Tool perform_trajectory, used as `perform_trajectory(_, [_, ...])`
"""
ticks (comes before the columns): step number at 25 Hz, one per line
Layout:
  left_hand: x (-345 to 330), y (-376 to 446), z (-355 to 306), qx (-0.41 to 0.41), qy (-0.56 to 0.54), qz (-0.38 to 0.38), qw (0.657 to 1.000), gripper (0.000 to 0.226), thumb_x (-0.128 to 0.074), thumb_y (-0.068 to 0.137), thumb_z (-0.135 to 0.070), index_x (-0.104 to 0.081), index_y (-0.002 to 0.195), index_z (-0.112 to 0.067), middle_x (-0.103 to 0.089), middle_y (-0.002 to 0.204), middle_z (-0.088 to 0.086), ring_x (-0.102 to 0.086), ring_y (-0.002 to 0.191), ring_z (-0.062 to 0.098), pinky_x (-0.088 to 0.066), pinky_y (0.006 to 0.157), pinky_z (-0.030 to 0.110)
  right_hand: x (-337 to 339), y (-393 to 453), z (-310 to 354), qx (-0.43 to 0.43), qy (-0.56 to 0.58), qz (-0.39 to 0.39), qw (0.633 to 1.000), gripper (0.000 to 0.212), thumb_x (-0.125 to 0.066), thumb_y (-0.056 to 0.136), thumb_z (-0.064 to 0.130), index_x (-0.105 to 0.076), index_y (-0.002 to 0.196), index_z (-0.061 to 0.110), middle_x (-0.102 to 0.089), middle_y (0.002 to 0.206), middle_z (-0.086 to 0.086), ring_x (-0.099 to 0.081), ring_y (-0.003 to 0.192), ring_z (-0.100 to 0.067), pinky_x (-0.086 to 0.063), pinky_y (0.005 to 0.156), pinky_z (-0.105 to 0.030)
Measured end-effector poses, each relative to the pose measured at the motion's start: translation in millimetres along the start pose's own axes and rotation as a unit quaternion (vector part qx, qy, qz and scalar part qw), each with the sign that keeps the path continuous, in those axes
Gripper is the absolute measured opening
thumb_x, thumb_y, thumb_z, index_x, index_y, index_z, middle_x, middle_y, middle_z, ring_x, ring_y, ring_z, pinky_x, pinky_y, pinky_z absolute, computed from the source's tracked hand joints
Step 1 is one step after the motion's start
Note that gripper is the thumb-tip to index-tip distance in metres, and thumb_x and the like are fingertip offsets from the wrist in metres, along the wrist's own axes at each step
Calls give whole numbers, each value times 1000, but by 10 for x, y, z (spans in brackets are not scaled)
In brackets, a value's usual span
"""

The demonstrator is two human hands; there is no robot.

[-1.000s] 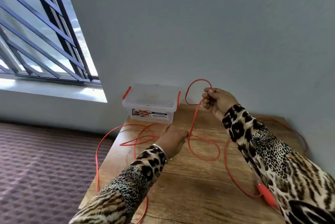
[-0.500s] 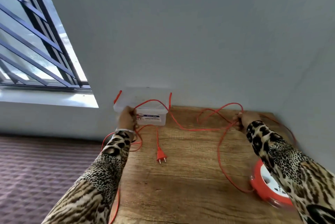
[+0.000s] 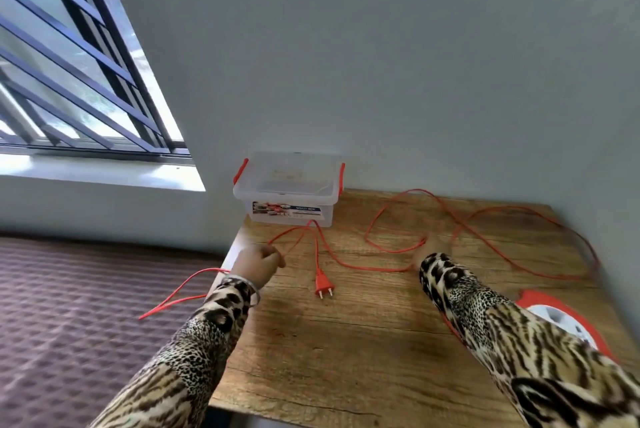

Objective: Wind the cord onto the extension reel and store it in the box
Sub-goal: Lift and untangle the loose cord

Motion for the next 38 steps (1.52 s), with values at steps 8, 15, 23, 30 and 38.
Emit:
perform_trajectory(8, [-694,-36,-179,-99,263,55,958,29,-52,90,-21,-70,112,-18,-67,116,8,-61,108,26,-48,95,31,-309,-266,174,127,-208,100,965,51,-46,84,12,-32,133,8,-57,120,-17,-58,107,-32,-48,86,-37])
perform_trajectory(15, [-920,67,-793,-164,254,6,953,29,-47,94,-16,-68,114,-14,-72,110,8,-65,102,26,-50,88,33,-130,-288,-120,43,-256,40,965,90,-51,85,24,13,144,2,-18,151,-20,-27,133,-37,-33,103,-47])
perform_trajectory(23, [-1243,91,-607,-131,332,29,934,57,-44,91,-2,-30,147,-8,-37,150,13,-37,135,33,-36,111,38,-29,-559,155,220,-272,-56,935,80,-31,83,11,22,142,5,17,155,-16,16,142,-33,9,112,-46])
perform_trajectory(30, [-1410,38,-431,-104,326,73,937,64,-26,93,3,2,151,-2,-4,161,17,-5,149,32,-13,121,42,-211,-802,360,294,-232,11,927,87,-48,82,9,10,147,7,14,156,-12,15,143,-27,8,114,-40])
perform_trajectory(38, [-1058,-177,-1016,-229,197,-99,948,81,-43,80,-1,-3,150,2,-2,160,20,0,149,32,-6,122,45,-157,-936,408,317,-191,46,928,80,-56,84,18,-10,149,15,-1,158,-10,3,144,-25,-7,118,-37])
Point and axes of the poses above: each hand's wrist, its own y-axis towards the middle knuckle, its own x-axis out of the back of the hand, z = x × y, the point moved 10 cm from there along y, towards the middle knuckle
